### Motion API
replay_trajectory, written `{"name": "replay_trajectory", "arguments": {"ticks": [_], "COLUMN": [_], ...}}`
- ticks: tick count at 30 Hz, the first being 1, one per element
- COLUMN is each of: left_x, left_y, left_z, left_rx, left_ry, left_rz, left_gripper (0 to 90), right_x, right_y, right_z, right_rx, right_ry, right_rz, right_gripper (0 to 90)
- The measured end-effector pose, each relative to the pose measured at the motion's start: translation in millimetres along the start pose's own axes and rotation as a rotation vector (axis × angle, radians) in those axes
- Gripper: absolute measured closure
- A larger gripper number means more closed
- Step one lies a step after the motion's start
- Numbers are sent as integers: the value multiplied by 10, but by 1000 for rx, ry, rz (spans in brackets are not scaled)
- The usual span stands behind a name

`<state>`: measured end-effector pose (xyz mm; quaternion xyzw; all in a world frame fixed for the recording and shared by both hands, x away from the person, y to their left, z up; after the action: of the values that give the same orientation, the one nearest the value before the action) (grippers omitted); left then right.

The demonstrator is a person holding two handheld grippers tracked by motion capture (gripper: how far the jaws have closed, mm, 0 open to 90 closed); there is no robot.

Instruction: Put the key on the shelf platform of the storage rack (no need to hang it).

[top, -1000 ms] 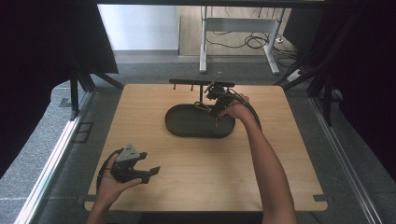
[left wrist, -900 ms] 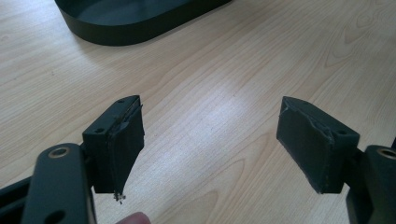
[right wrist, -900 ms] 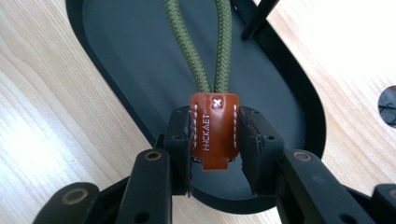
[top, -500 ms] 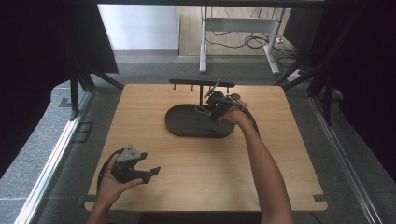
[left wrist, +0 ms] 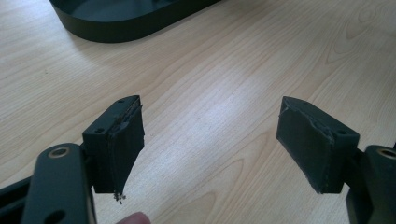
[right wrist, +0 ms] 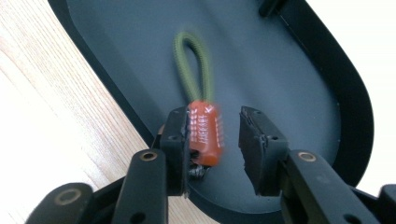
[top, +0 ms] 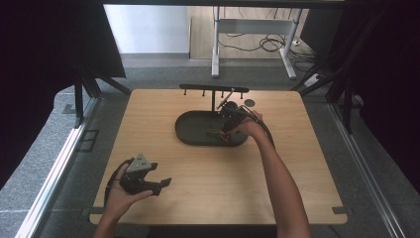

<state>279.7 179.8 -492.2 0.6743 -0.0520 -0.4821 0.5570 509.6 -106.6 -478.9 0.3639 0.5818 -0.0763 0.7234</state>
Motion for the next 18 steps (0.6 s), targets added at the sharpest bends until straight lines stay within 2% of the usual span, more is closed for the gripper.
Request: {"name": "replay_trajectory", "arguments": {"ticks": [9, 11, 18], "left_x": [5, 5, 9], "left_y": [3, 5, 5], "left_z": [6, 9, 10], "left_rx": [-2, 1, 1], "left_ry": [0, 0, 1], "left_rz": [3, 3, 2], "left_gripper": [235, 235, 235], "right_x": [-47, -91, -221], "right_y": [-29, -31, -66], "right_z": [-23, -42, -102], "right_rx": [-7, 13, 14], "right_ry": [-11, -15, 0], "right_rz": [10, 28, 78], "right_gripper": [507, 481, 442]}}
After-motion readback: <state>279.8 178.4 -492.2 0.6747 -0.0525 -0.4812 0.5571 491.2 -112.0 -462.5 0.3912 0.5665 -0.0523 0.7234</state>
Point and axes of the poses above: each handheld gripper's, and its own axes: x roughly forward along the jaws, y roughly out of its top, z roughly to its right, the point moved 3 cm from there along x, roughly forward along the jaws, and after that the axes turned 4 degrees about z, right-handed, at the moved point
